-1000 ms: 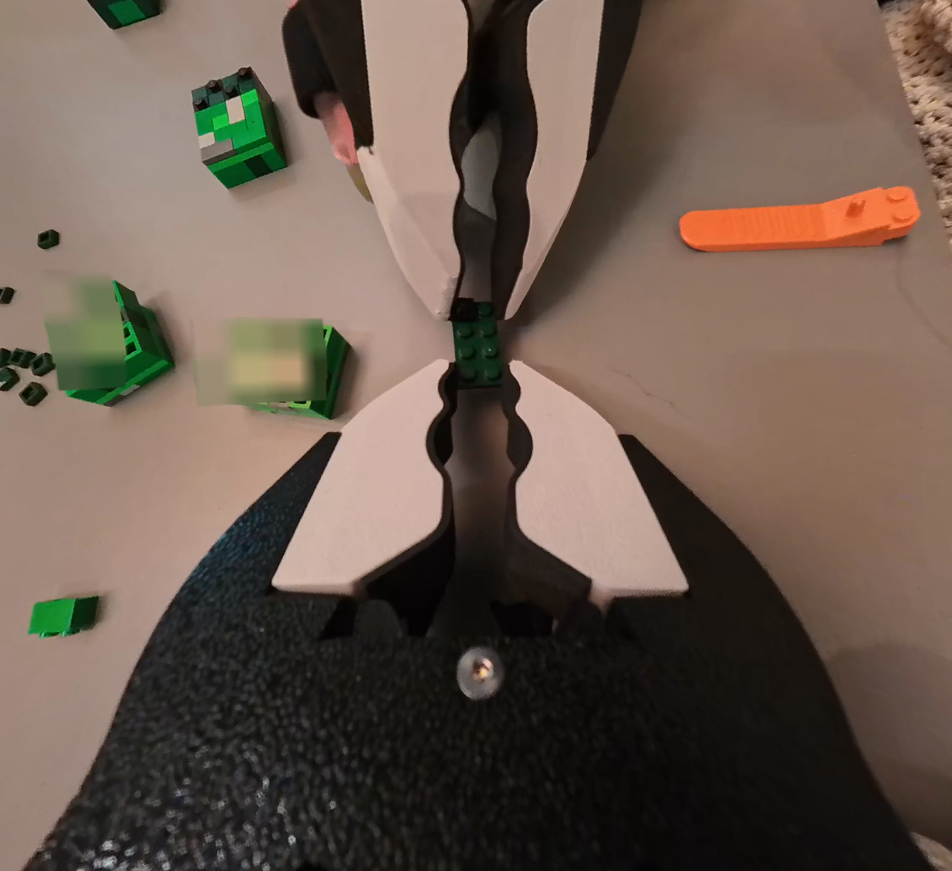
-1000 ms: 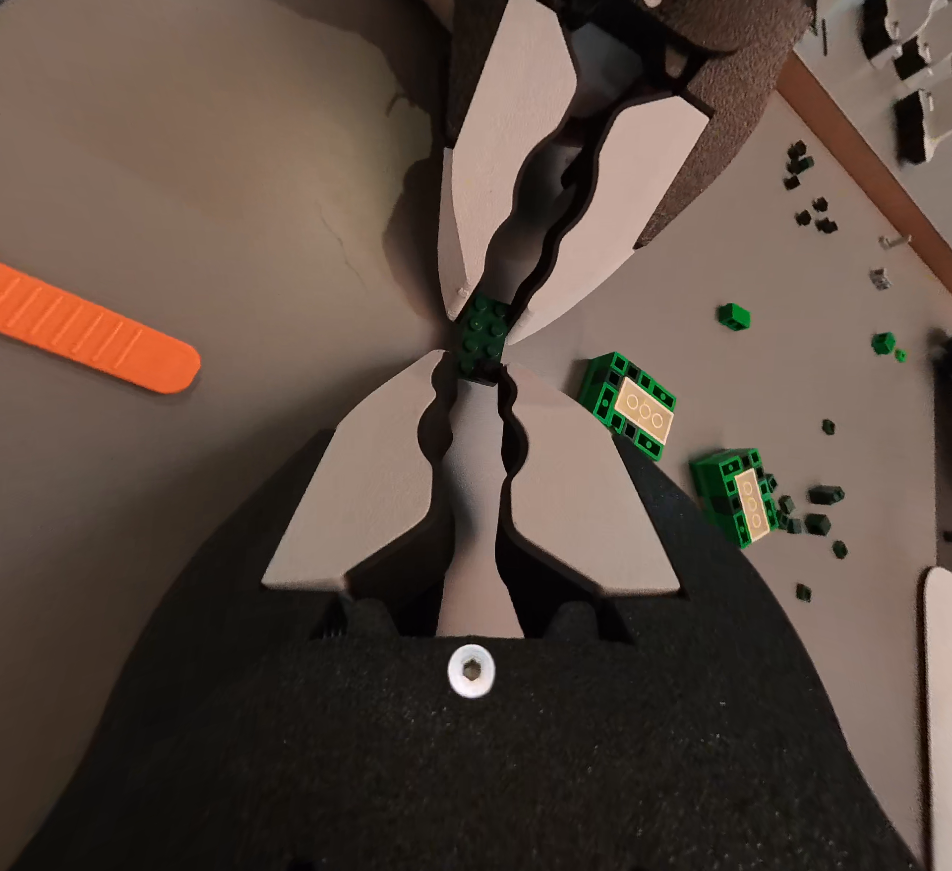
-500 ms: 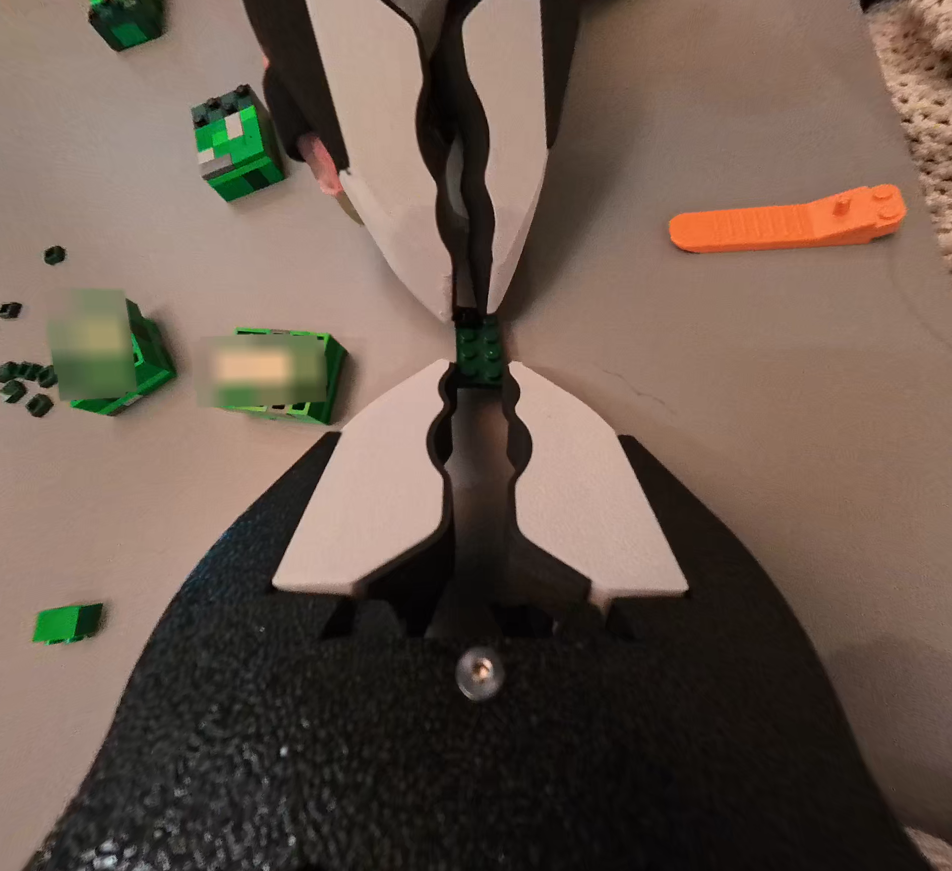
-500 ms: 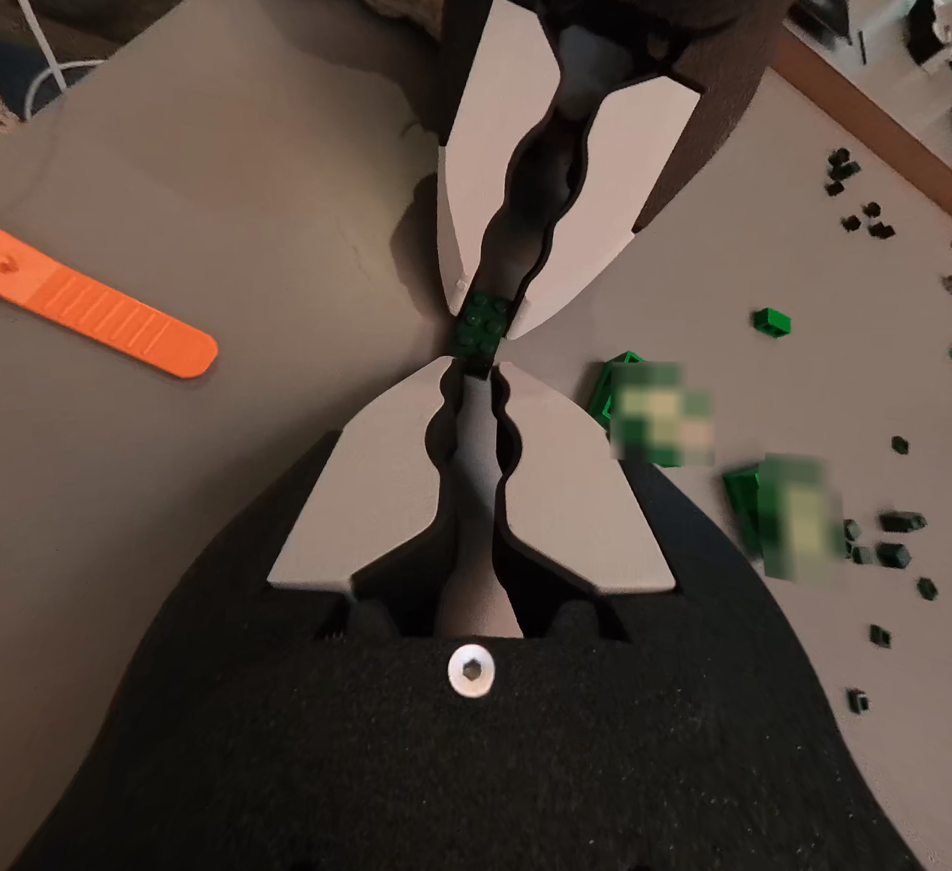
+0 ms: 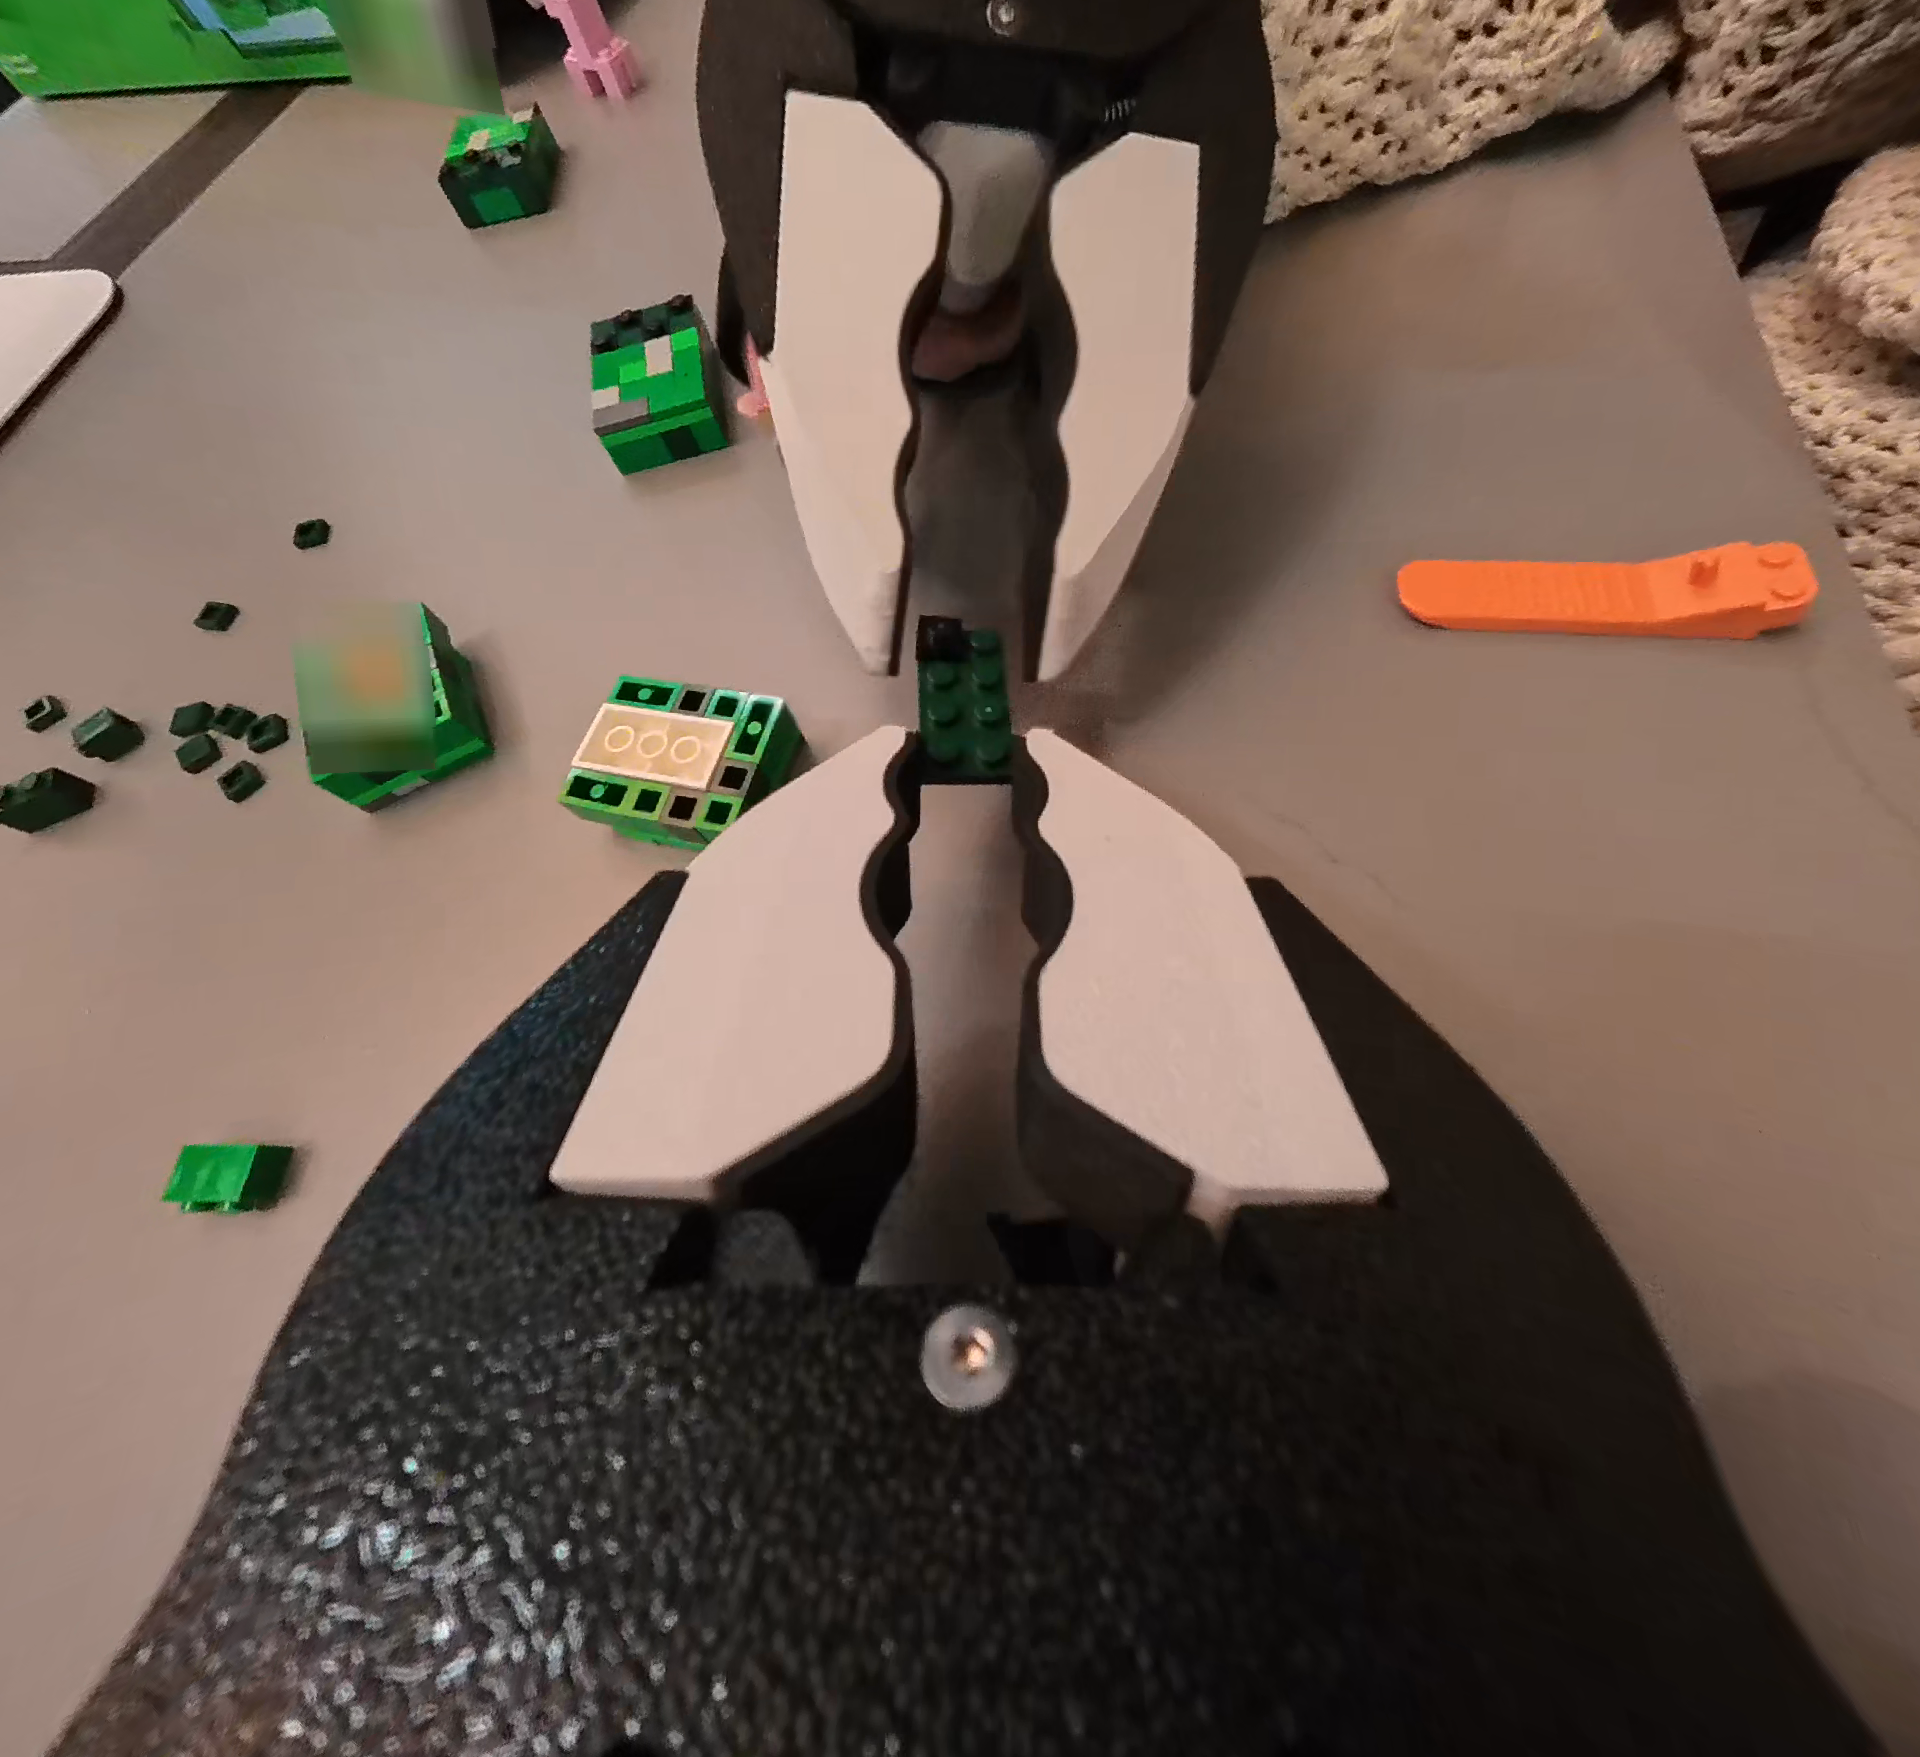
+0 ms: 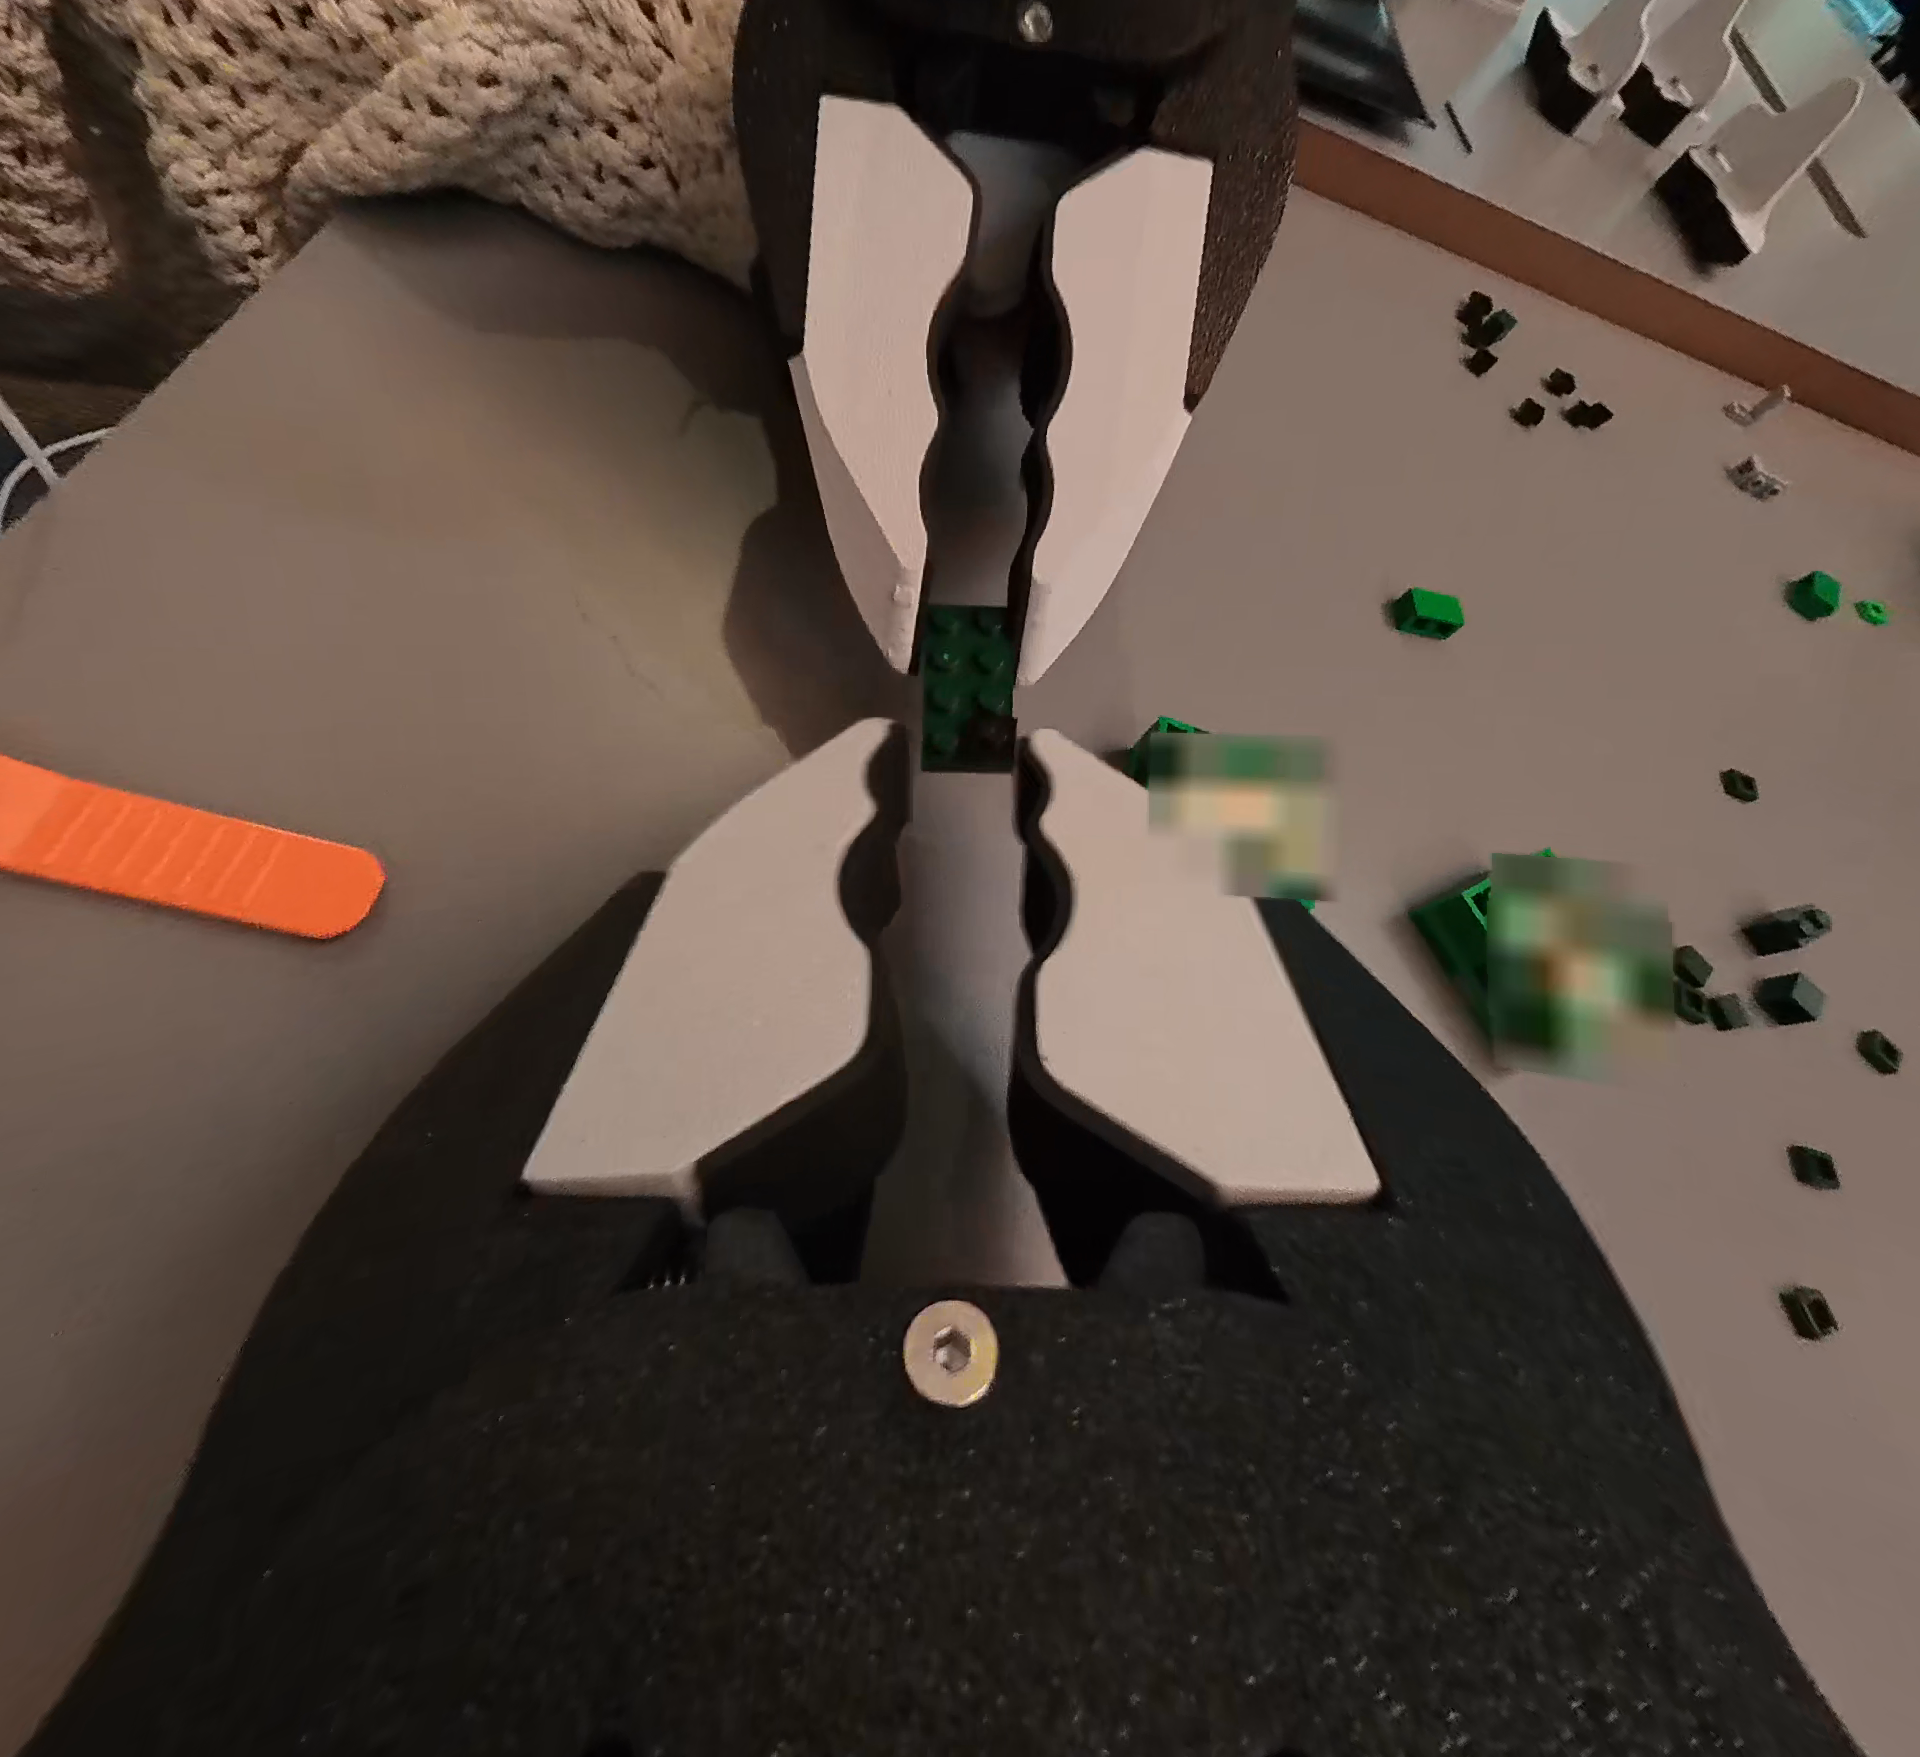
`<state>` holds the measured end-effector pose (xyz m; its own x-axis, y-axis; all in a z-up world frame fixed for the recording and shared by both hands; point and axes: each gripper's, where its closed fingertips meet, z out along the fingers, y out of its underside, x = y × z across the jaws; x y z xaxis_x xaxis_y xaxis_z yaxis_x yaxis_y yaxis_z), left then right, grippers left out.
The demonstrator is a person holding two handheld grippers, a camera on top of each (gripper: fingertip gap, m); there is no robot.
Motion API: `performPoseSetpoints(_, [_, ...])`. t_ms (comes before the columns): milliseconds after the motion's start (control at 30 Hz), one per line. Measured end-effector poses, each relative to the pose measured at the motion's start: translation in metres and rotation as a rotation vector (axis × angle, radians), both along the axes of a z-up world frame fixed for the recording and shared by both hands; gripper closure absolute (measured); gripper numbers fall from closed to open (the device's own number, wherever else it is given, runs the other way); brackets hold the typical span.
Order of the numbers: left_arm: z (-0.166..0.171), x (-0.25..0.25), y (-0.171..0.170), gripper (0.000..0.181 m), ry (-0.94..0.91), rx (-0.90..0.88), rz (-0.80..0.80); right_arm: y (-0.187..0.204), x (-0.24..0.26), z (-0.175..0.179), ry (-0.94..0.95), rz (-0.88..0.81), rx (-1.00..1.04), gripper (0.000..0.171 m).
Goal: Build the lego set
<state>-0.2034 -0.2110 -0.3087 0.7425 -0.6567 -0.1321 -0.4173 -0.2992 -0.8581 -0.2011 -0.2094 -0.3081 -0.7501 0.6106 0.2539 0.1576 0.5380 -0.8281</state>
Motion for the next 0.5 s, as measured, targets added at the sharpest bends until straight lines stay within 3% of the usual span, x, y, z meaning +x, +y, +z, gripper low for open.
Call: performPoseSetpoints(500, [0.0027, -0.0036, 0.0042, 0.165, 0.051, 0.073, 0.035, 0.0029, -0.0032, 0.0058, 0.016, -0.015, -0.041, 0.155])
